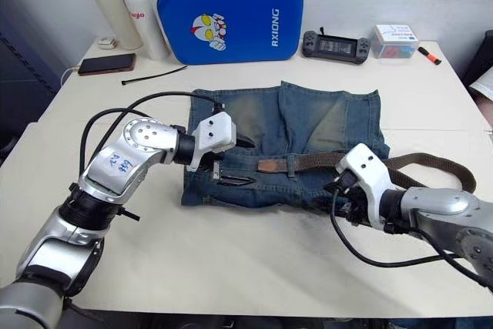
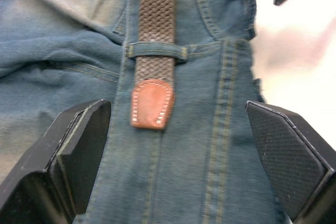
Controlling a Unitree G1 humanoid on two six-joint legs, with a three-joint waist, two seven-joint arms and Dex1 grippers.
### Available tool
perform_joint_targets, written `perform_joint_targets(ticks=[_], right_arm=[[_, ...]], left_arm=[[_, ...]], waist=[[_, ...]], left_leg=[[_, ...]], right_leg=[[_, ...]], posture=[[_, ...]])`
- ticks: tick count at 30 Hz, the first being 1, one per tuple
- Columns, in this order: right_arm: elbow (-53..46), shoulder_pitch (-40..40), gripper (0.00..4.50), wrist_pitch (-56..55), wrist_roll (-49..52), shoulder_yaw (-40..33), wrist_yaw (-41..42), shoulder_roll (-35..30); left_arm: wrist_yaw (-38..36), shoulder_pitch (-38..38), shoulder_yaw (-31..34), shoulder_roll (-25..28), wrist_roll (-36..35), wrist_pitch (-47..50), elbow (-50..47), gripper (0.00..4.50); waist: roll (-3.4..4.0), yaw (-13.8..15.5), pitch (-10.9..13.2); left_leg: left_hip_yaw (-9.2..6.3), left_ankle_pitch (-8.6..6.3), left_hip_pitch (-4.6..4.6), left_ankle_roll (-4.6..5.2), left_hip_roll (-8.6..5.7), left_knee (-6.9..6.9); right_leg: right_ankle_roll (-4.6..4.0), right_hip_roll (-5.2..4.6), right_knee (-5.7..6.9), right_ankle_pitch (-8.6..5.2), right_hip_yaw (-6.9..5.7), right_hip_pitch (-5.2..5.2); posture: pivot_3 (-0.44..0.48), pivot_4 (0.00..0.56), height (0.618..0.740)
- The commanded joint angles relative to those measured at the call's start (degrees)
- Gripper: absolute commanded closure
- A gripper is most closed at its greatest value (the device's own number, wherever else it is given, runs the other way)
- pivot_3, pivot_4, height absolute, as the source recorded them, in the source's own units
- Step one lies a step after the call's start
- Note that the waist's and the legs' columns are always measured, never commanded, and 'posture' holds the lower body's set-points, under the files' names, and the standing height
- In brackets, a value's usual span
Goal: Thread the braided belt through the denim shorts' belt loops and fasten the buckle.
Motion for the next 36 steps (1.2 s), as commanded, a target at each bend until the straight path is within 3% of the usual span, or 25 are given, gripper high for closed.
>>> perform_joint_targets(ticks=[1, 2, 3, 9, 17, 18, 19, 20, 22, 23, 25, 36], right_arm=[[3.9, 0.8, 3.67, -8.4, -13.7, 4.5, 1.1, 2.5], [4.7, 0.8, 4.33, -8.7, -14.8, 5.0, 0.7, 3.2], [5.8, 0.6, 4.48, -8.7, -15.8, 5.9, 0.1, 4.2], [10.7, 0.0, 4.48, -8.7, -22.3, 10.0, -1.1, 10.0], [11.0, 1.3, 4.48, -7.2, -25.9, 9.4, -1.1, 13.3], [10.9, 1.4, 4.50, -7.1, -26.1, 9.4, -1.0, 13.5], [10.9, 1.4, 4.50, -7.1, -26.3, 9.3, -0.9, 13.7], [10.9, 1.5, 4.50, -7.0, -26.6, 9.3, -0.8, 14.0], [10.7, 1.6, 4.50, -6.8, -27.0, 9.2, -0.5, 14.4], [10.7, 1.6, 4.50, -6.7, -27.3, 9.2, -0.3, 14.6], [10.6, 1.7, 4.50, -6.5, -27.8, 9.2, -0.1, 14.8], [9.3, 1.1, 4.50, -4.3, -29.7, 9.4, 0.2, 16.4]], left_arm=[[-1.6, -5.1, -3.6, -2.6, 5.4, -4.9, 6.1, 0.00], [-2.0, -5.6, -4.4, -2.8, 6.5, -6.2, 7.0, 0.00], [-2.2, -6.1, -5.8, -3.2, 8.3, -8.0, 8.3, 0.00], [0.0, -8.2, -10.1, -6.7, 17.5, -17.9, 16.6, 0.00], [1.1, -8.2, -8.4, -10.3, 21.1, -21.5, 21.8, 0.00], [1.1, -8.2, -8.3, -10.5, 21.3, -21.6, 22.1, 0.52], [0.8, -8.3, -8.3, -10.6, 21.4, -21.6, 22.3, 0.67], [0.6, -8.3, -8.2, -10.7, 21.5, -21.6, 22.6, 1.20], [0.6, -8.3, -7.9, -11.0, 22.0, -21.5, 22.9, 1.81], [0.9, -8.4, -7.7, -11.2, 22.1, -21.3, 23.1, 2.38], [0.5, -8.4, -6.6, -11.5, 21.3, -20.0, 22.6, 3.02], [-3.1, -7.6, -1.5, -11.6, 17.4, -12.7, 16.5, 3.02]], waist=[[-0.09, -0.1, 0.0], [-0.09, -0.1, 0.0], [-0.10, -0.2, 0.0], [-0.10, -0.2, 0.0], [-0.11, -0.2, 0.0], [-0.11, -0.2, 0.0], [-0.11, -0.2, 0.0], [-0.11, -0.2, 0.0], [-0.11, -0.2, 0.0], [-0.11, -0.2, 0.0], [-0.11, -0.2, 0.0], [-0.11, -0.3, 0.0]], left_leg=[[-0.01, 0.00, 0.00, 0.00, 0.02, 0.01], [0.01, 0.00, 0.00, 0.00, 0.01, 0.01], [0.01, 0.01, 0.02, 0.01, 0.00, 0.01], [0.04, 0.03, -0.01, 0.03, -0.03, -0.01], [0.03, 0.04, 0.06, 0.04, -0.06, 0.06], [0.03, 0.04, 0.06, 0.03, -0.06, 0.06], [0.03, 0.04, 0.07, 0.03, -0.06, 0.07], [0.04, 0.04, 0.08, 0.04, -0.07, 0.07], [0.03, 0.04, 0.08, 0.04, -0.08, 0.08], [0.04, 0.04, 0.08, 0.04, -0.08, 0.08], [0.03, 0.04, 0.09, 0.04, -0.09, 0.08], [0.03, 0.05, 0.09, 0.04, -0.08, 0.06]], right_leg=[[0.01, 0.00, -0.04, 0.00, -0.01, 0.03], [0.01, 0.00, -0.03, 0.01, -0.04, 0.03], [0.02, 0.01, -0.02, 0.01, -0.07, 0.04], [0.02, 0.09, 0.04, 0.01, -0.16, -0.01], [0.03, 0.08, 0.09, 0.02, -0.14, 0.04], [0.04, 0.08, 0.10, 0.02, -0.14, 0.05], [0.04, 0.08, 0.11, 0.02, -0.14, 0.05], [0.04, 0.08, 0.12, 0.02, -0.13, 0.06], [0.04, 0.08, 0.14, 0.02, -0.13, 0.06], [0.05, 0.09, 0.14, 0.02, -0.13, 0.06], [0.05, 0.09, 0.15, 0.02, -0.12, 0.06], [0.05, 0.09, 0.16, 0.02, -0.13, 0.04]], posture=[[0.000, 0.150, 0.677], [0.000, 0.150, 0.677], [0.000, 0.150, 0.677], [0.000, 0.150, 0.677], [0.000, 0.150, 0.677], [0.000, 0.150, 0.677], [0.000, 0.150, 0.677], [0.000, 0.150, 0.677], [0.000, 0.150, 0.677], [0.000, 0.150, 0.677], [0.000, 0.150, 0.677], [0.000, 0.150, 0.677]])
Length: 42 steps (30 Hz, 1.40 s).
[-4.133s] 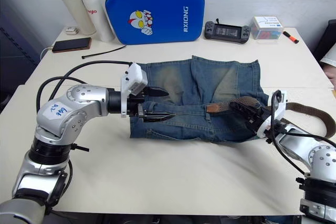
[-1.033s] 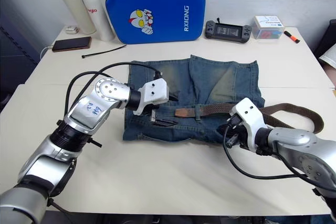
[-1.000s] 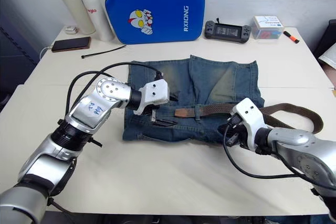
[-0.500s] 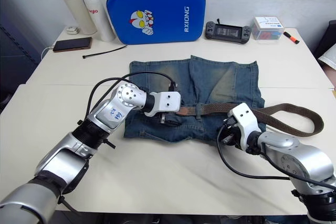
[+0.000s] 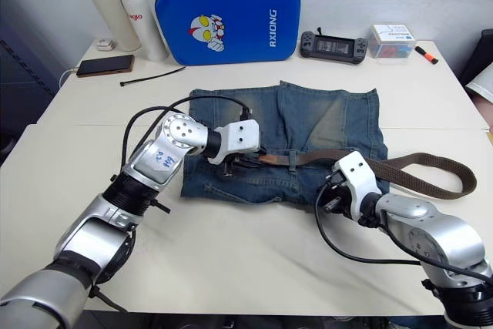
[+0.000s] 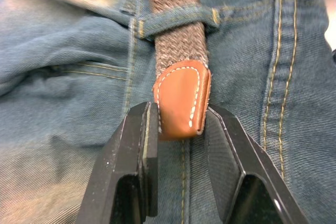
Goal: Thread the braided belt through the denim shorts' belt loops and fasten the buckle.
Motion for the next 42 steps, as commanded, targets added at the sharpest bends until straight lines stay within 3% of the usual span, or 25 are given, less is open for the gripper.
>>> perform_joint_targets(ticks=[1, 4, 7, 8, 16, 21, 42], right_arm=[[-0.2, 0.4, 4.50, 2.3, -1.2, 0.8, 0.1, 0.7], [-0.3, 0.1, 4.50, 2.7, -1.6, 0.9, 0.3, 0.9], [-0.3, -0.2, 4.50, 2.9, -2.1, 0.9, 0.7, 1.0], [-0.3, -0.2, 4.50, 3.0, -2.2, 0.9, 0.8, 1.1], [-0.5, -0.7, 4.50, 3.8, -2.8, 0.4, 0.9, 1.2], [-0.6, -0.7, 4.50, 3.9, -3.0, 0.3, 0.7, 1.5], [-0.4, -1.7, 4.50, 4.3, -5.4, 0.8, 1.0, 2.6]], left_arm=[[-0.5, -0.3, 2.1, -0.6, -1.7, 1.7, -3.3, 3.02], [-0.8, -0.2, 2.1, -0.7, -1.9, 2.5, -3.7, 3.02], [-0.6, 0.2, 1.4, -0.4, -0.7, 1.3, -2.6, 3.83], [-0.5, 0.3, 1.3, -0.4, -0.5, 1.0, -2.4, 4.37], [0.7, 0.8, 1.1, -2.1, -0.2, -2.0, -0.7, 4.37], [1.4, 0.8, 0.4, -2.1, 1.5, -5.1, 0.4, 3.19], [1.9, 3.3, -0.6, -2.5, 4.5, -8.6, 3.2, 3.19]], waist=[[0.00, 0.0, 0.0], [0.00, -0.1, 0.0], [0.00, -0.1, 0.0], [0.01, -0.1, 0.0], [0.00, 0.0, 0.0], [0.00, 0.0, 0.0], [-0.01, -0.1, 0.0]], left_leg=[[0.00, 0.00, 0.00, 0.00, 0.00, 0.00], [0.00, 0.00, 0.01, 0.00, 0.01, 0.00], [0.00, 0.00, 0.01, 0.00, 0.01, -0.01], [0.00, 0.00, 0.02, 0.00, 0.00, -0.01], [0.00, 0.00, 0.02, 0.00, 0.00, 0.00], [0.00, 0.00, 0.01, 0.00, 0.00, 0.00], [0.01, 0.01, 0.04, -0.01, 0.00, 0.00]], right_leg=[[0.00, 0.00, 0.00, 0.00, 0.00, 0.00], [0.00, 0.01, 0.00, 0.00, 0.01, 0.01], [0.00, 0.01, 0.01, 0.00, 0.00, 0.00], [0.00, 0.02, 0.01, 0.00, 0.00, 0.00], [0.00, 0.02, 0.00, 0.00, 0.00, 0.00], [0.00, 0.01, 0.01, 0.00, 0.00, 0.00], [0.00, 0.01, 0.04, 0.00, 0.02, 0.00]], posture=[[0.000, 0.150, 0.677], [0.000, 0.150, 0.677], [0.000, 0.150, 0.677], [0.000, 0.150, 0.677], [0.000, 0.150, 0.677], [0.000, 0.150, 0.677], [0.000, 0.150, 0.677]])
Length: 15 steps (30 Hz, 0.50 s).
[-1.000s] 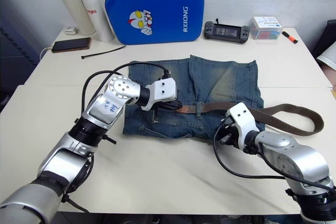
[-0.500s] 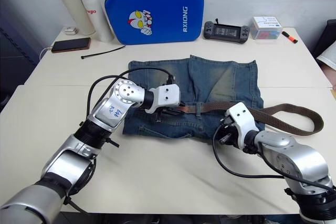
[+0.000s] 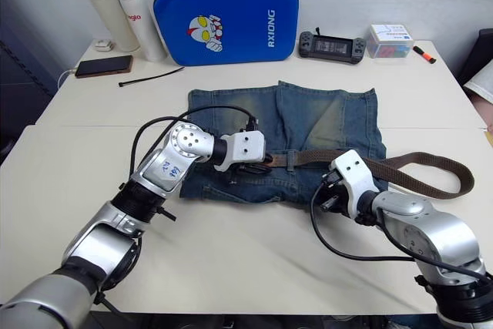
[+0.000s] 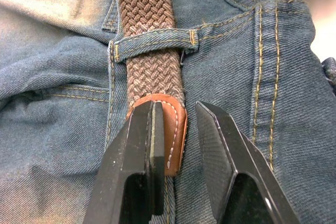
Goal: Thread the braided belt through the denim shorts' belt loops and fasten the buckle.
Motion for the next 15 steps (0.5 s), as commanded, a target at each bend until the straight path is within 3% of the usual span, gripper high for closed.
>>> perform_joint_targets(ticks=[1, 5, 10, 15], right_arm=[[0.6, 0.0, 4.50, 0.8, -1.7, 0.8, -0.2, 0.6], [0.5, -0.4, 4.50, 1.0, -1.6, 0.4, -0.2, 1.6], [0.3, -0.2, 4.50, 1.2, -2.1, -0.1, -0.1, 1.9], [0.6, -0.2, 4.50, 1.1, -2.8, 0.1, 0.4, 1.9]], left_arm=[[1.4, 0.8, 0.4, -0.8, 0.7, 0.6, 2.0, 3.19], [2.2, 1.0, -0.3, -1.4, 1.9, 1.4, 5.5, 3.19], [2.1, -0.4, 2.3, -2.7, -0.4, 3.9, 5.6, 4.45], [-0.5, -0.6, 3.9, -0.9, -2.0, 5.2, 1.7, 4.45]], waist=[[0.00, 0.0, 0.0], [-0.10, 0.0, -0.1], [-0.13, 0.1, -0.2], [-0.14, 0.0, -0.2]], left_leg=[[0.00, 0.00, 0.00, 0.00, 0.00, 0.00], [0.00, 0.00, 0.05, 0.00, -0.01, 0.00], [0.00, 0.00, 0.10, 0.00, -0.02, 0.01], [0.00, 0.00, 0.09, 0.00, -0.01, 0.00]], right_leg=[[0.00, 0.00, 0.00, 0.00, 0.00, 0.00], [0.00, 0.01, 0.02, 0.00, 0.00, 0.04], [0.00, 0.01, 0.04, 0.00, 0.00, 0.08], [0.00, 0.00, 0.04, 0.00, 0.01, 0.06]], posture=[[0.000, 0.150, 0.677], [0.000, 0.150, 0.677], [0.000, 0.150, 0.677], [0.000, 0.150, 0.677]])
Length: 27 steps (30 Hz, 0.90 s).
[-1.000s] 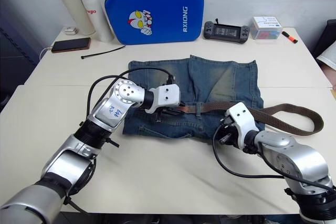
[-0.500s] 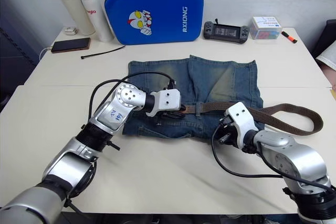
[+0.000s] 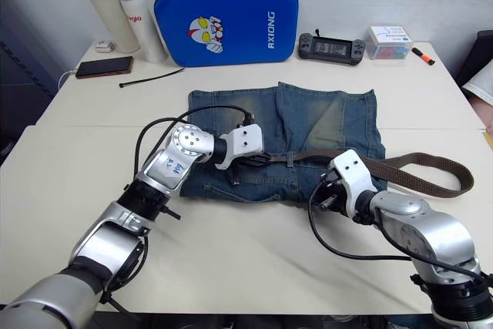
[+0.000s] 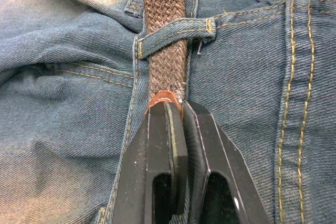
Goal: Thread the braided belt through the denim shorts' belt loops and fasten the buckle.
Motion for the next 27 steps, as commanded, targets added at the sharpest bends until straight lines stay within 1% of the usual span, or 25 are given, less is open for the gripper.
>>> perform_joint_targets(ticks=[1, 4, 6, 13, 17, 19, 22, 25, 27], right_arm=[[0.6, 0.2, 4.50, 0.3, -1.3, 0.4, 0.2, 0.3], [1.1, 0.0, 4.50, 0.1, -1.8, 0.7, 0.5, 0.3], [1.6, -0.2, 4.50, 0.0, -2.1, 0.9, 0.7, 0.3], [2.6, -0.2, 4.50, 1.2, -2.7, 1.5, 0.0, 1.5], [2.8, -0.6, 4.50, 1.3, -2.8, 2.2, 0.9, 1.7], [3.3, -1.3, 4.50, 1.2, -3.0, 2.8, 1.3, 1.8], [3.8, -2.0, 4.50, 1.2, -3.3, 3.1, 1.8, 1.6], [4.1, -2.3, 4.50, 0.9, -3.5, 3.6, 2.5, 1.1], [4.4, -2.5, 4.50, 0.7, -3.9, 3.7, 2.7, 1.2]], left_arm=[[-2.6, -0.1, 1.6, 2.2, -1.6, 2.3, -4.3, 4.45], [-3.6, 0.1, 2.2, 4.1, -2.2, 4.3, -7.8, 4.45], [-4.4, 0.7, 2.5, 6.8, -2.0, 5.0, -10.5, 4.45], [-6.2, 4.5, 4.3, 18.2, -0.4, 6.8, -20.1, 4.45], [-5.2, 7.0, 6.4, 22.1, -0.4, 8.2, -20.2, 4.45], [-3.9, 8.1, 7.6, 22.0, -1.0, 9.4, -20.5, 4.45], [-4.1, 10.1, 7.6, 23.8, -0.2, 9.2, -21.5, 4.45], [-3.8, 11.7, 9.3, 25.6, -0.6, 10.6, -22.3, 4.45], [-3.2, 12.6, 10.0, 25.5, -1.3, 12.6, -23.4, 4.45]], waist=[[0.00, -0.1, 0.0], [0.00, -0.1, 0.0], [0.00, -0.2, 0.0], [-0.01, -0.2, 0.0], [-0.01, -0.1, 0.0], [-0.02, -0.1, 0.0], [-0.05, -0.3, 0.0], [-0.05, -0.6, 0.0], [-0.05, -0.7, 0.0]], left_leg=[[0.00, 0.00, 0.00, 0.00, 0.00, 0.00], [0.01, 0.00, -0.02, 0.00, 0.02, -0.03], [0.01, 0.00, -0.02, -0.01, 0.03, -0.03], [0.00, 0.01, -0.01, -0.04, 0.06, -0.04], [0.00, 0.01, 0.01, -0.05, 0.06, -0.04], [0.00, 0.01, 0.01, -0.05, 0.06, -0.05], [0.00, 0.01, 0.00, -0.04, 0.06, -0.04], [0.00, -0.01, 0.00, -0.08, 0.14, -0.07], [0.00, -0.01, 0.01, -0.08, 0.15, -0.08]], right_leg=[[0.00, 0.00, 0.00, 0.00, 0.01, -0.01], [0.00, -0.01, 0.01, 0.00, 0.02, -0.04], [0.00, -0.01, -0.01, 0.00, 0.03, -0.05], [0.00, -0.04, -0.04, 0.00, 0.06, -0.03], [-0.01, -0.04, -0.03, 0.00, 0.06, -0.02], [-0.01, -0.04, -0.03, 0.00, 0.06, -0.02], [0.00, -0.03, -0.02, 0.00, 0.07, -0.03], [-0.02, -0.04, -0.02, -0.01, 0.08, -0.05], [-0.02, -0.04, -0.02, -0.01, 0.07, -0.05]], posture=[[0.000, 0.150, 0.677], [0.000, 0.150, 0.677], [0.000, 0.150, 0.677], [0.000, 0.150, 0.677], [0.000, 0.150, 0.677], [0.000, 0.150, 0.677], [0.000, 0.150, 0.677], [0.000, 0.150, 0.677], [0.000, 0.150, 0.677]])
